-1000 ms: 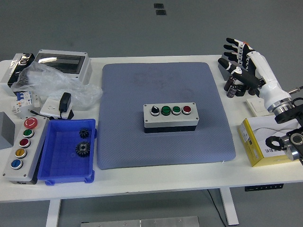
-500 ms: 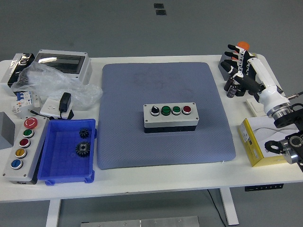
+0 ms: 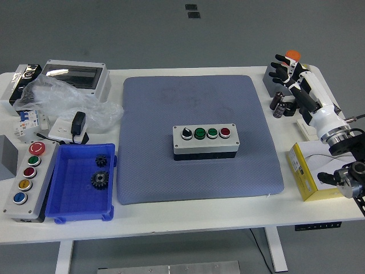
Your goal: Pick up the button,place it on the desk,press the button,press the button
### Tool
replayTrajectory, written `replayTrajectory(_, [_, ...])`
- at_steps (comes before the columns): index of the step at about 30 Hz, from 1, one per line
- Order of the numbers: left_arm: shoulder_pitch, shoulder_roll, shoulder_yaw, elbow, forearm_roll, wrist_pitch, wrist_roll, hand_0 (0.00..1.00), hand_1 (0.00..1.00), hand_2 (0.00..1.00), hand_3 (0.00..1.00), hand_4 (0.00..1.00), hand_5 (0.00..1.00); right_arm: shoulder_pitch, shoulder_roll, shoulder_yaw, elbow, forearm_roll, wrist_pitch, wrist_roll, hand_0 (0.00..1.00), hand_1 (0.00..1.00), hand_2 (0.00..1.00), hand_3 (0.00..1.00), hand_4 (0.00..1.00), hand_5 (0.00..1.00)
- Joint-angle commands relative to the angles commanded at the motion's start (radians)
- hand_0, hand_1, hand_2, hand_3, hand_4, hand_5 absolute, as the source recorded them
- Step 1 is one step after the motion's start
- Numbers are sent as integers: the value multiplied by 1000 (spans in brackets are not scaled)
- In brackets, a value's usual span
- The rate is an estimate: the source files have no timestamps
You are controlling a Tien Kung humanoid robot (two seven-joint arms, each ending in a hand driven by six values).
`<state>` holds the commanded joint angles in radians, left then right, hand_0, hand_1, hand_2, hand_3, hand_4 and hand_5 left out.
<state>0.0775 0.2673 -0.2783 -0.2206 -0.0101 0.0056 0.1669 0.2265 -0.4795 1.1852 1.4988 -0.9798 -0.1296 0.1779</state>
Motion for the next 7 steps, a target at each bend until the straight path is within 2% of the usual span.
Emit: replayTrajectory(7, [2, 2, 3, 1, -1, -2, 2, 699, 736, 678, 728, 758, 426, 6, -1, 2, -14, 124, -1, 58, 836, 790, 837, 861, 998, 773])
